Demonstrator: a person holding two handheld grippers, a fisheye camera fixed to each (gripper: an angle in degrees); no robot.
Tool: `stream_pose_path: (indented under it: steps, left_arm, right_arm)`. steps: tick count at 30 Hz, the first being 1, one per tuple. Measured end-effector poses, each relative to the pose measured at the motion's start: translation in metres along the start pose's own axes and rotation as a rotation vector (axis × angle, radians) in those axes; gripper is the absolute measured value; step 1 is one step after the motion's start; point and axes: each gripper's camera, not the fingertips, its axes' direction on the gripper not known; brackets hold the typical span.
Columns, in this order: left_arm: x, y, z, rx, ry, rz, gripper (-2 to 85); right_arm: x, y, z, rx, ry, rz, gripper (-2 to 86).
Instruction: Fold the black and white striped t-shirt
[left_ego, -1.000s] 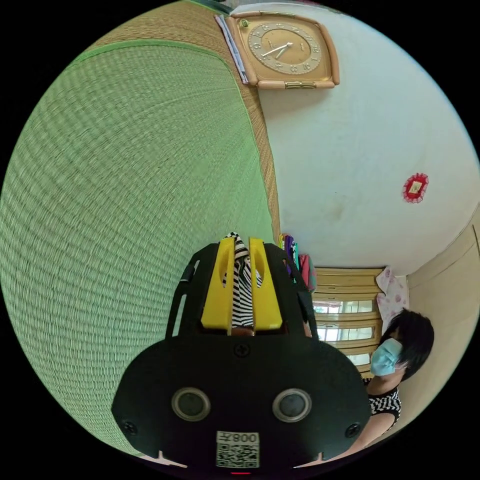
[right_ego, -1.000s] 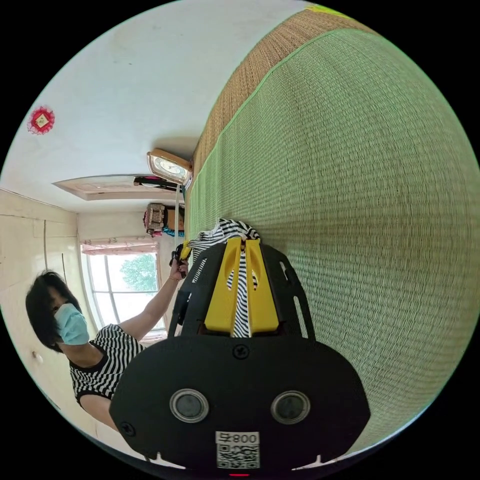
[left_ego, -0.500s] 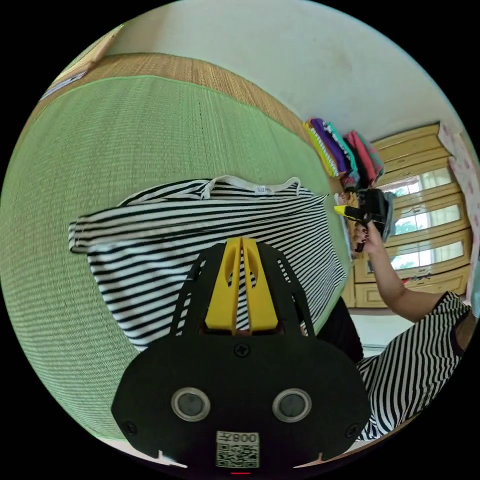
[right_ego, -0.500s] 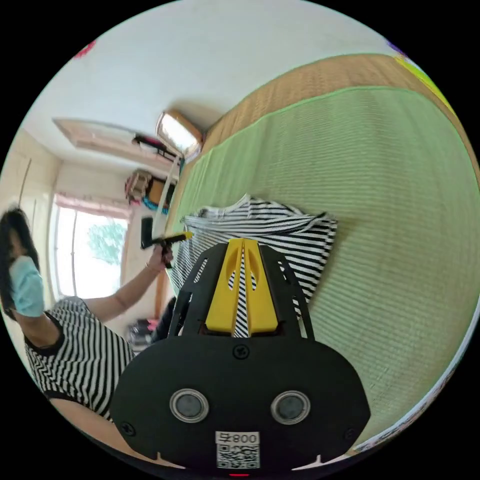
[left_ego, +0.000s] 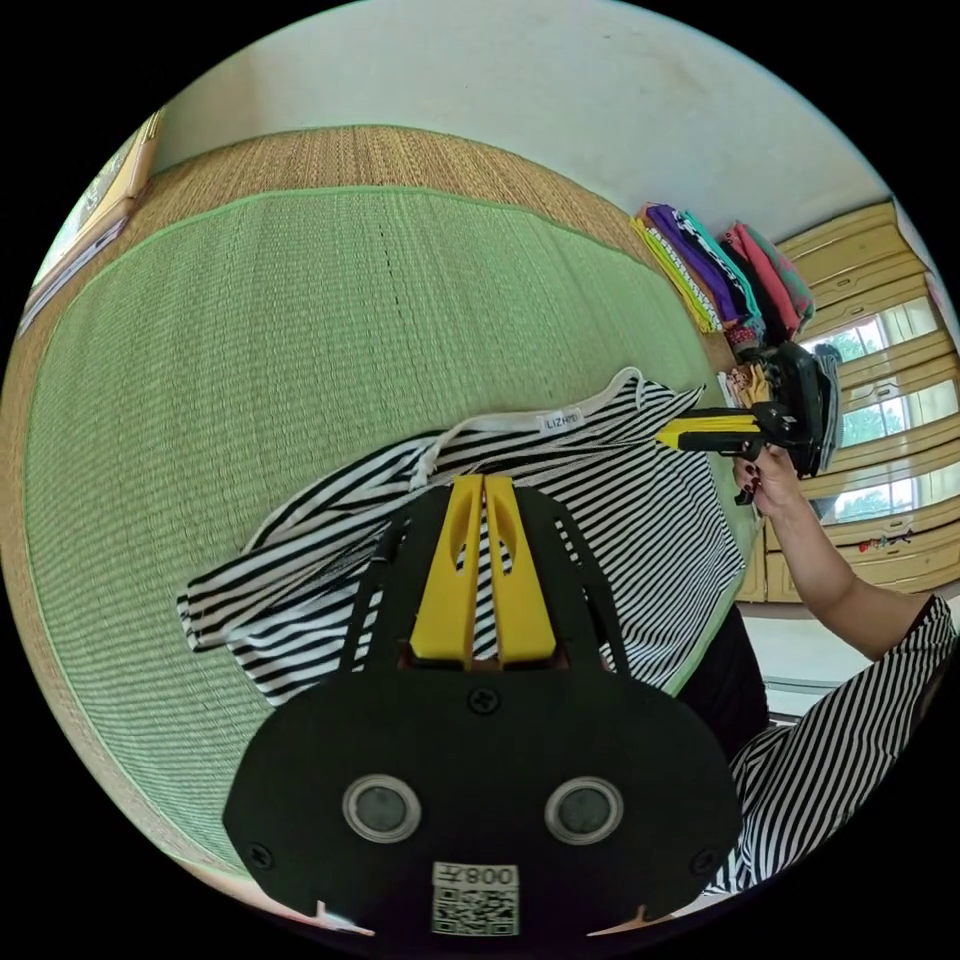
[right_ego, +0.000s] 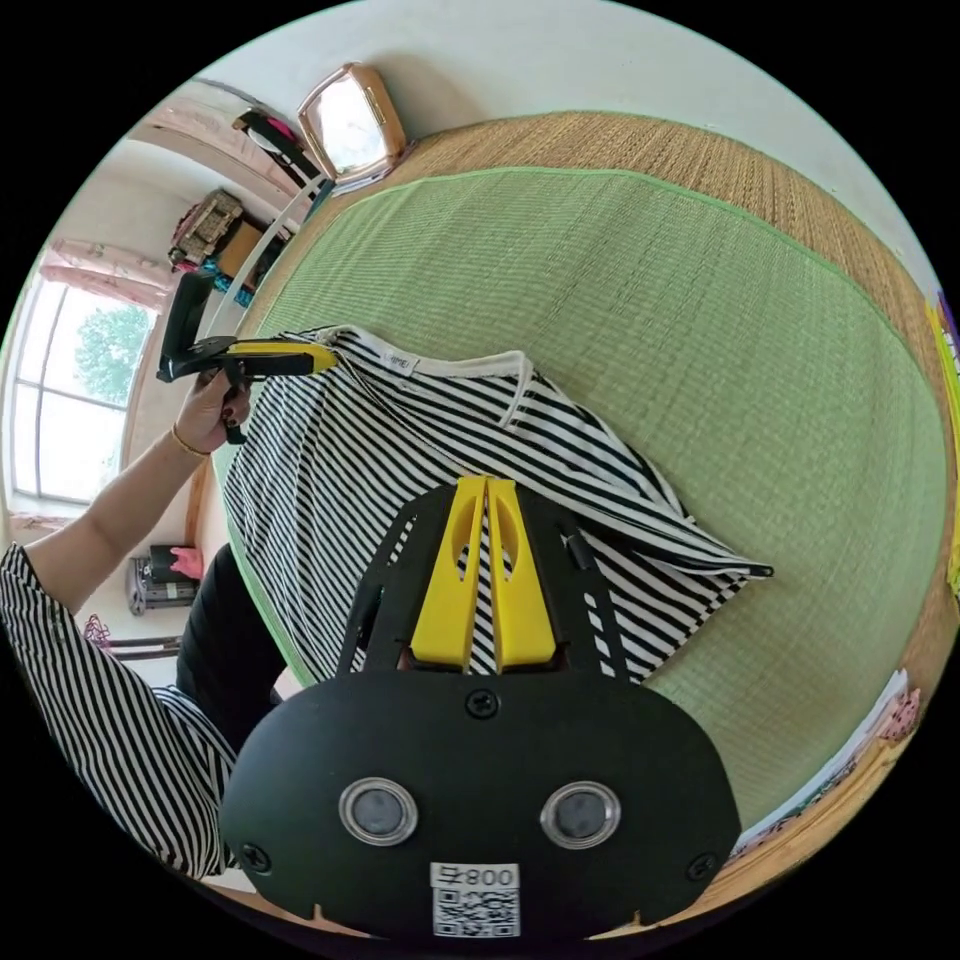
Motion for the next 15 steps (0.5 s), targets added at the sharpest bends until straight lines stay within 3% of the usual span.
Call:
stream_pose_path:
  steps: [7, 11, 15]
  left_arm:
    - [0.022, -0.005, -0.022, 0.132, -0.071, -0.016, 0.1]
    - [0.041, 0.018, -0.029, 0.18, 0.018, 0.017, 0.1]
    - [0.06, 0.037, -0.014, 0.085, 0.012, 0.093, 0.1]
  right_arm:
    - [0.019, -0.018, 0.018, 0.067, 0.166, -0.017, 0.0]
    - [0.029, -0.011, 0.025, 0.11, 0.184, -0.01, 0.0]
    - [0.026, 0.011, 0.033, 0.146, 0.151, -0.03, 0.0]
